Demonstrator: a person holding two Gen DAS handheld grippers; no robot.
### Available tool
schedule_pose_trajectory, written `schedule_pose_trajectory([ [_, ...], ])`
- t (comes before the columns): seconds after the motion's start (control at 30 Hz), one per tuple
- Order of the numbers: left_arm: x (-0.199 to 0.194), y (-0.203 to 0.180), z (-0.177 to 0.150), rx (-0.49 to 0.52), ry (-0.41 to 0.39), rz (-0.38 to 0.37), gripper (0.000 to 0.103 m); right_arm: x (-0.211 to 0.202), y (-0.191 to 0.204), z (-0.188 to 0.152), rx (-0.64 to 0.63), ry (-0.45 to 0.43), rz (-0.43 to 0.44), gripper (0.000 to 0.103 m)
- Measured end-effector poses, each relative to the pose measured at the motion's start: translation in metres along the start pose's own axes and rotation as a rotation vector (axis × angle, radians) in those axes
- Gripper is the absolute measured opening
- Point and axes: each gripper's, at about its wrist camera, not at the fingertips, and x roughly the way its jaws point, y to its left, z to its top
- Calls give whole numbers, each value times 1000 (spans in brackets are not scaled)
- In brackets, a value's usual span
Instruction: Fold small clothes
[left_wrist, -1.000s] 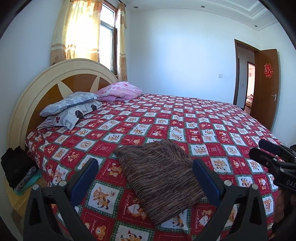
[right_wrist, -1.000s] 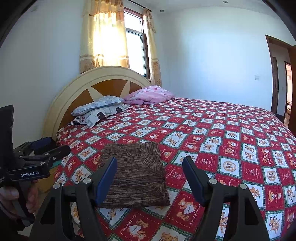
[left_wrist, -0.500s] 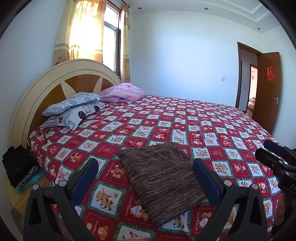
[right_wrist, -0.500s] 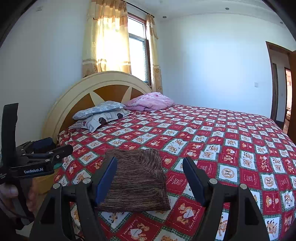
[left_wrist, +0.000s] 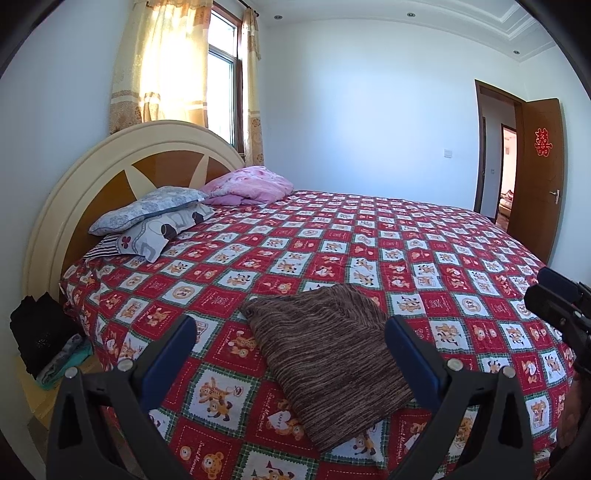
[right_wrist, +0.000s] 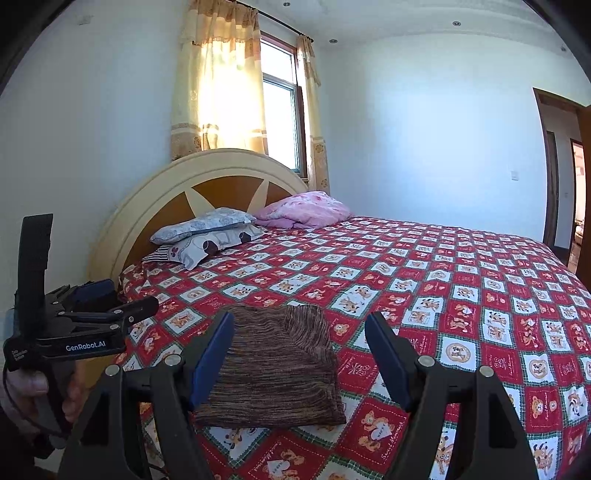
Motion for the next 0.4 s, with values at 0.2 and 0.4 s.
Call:
schedule_pose_trajectory([
  [0.2,1,5,0,-6,-7,3,103,2,2,-2,-7,12,3,75],
  [0.4,1,4,1,8,-22,25,103,6,3,-7,-7,31,5,75],
])
